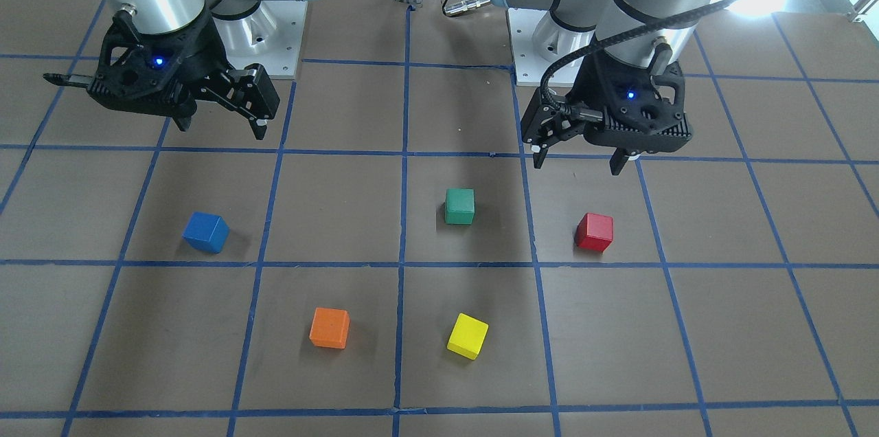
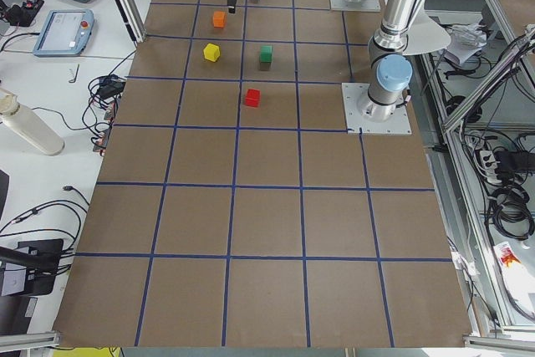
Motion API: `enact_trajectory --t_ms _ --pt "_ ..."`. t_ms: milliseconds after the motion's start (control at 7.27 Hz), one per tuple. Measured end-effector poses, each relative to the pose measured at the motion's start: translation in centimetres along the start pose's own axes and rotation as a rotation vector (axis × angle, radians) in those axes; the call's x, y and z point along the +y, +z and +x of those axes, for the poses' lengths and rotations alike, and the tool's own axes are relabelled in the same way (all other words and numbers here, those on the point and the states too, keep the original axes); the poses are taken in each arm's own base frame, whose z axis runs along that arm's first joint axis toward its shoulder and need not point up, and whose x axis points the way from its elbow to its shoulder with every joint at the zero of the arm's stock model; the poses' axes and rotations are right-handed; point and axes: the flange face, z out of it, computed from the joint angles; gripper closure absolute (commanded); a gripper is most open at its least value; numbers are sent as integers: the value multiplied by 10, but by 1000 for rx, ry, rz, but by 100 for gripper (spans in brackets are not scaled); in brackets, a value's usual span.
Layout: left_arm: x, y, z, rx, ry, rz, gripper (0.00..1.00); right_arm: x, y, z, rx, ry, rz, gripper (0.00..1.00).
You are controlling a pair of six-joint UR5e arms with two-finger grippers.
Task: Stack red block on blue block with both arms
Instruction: 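Move the left gripper down toward the red cube nearest the robot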
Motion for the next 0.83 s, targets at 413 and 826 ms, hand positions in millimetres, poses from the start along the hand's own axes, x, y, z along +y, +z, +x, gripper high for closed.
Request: enact_trajectory --t_ms 413,826 --pt "1 59 -46 -6 -19 -21 1 0 0 0 0 0 1 0" --pt "26 153 -100 -4 29 -72 2 -1 2 0 0 1 -3 0"
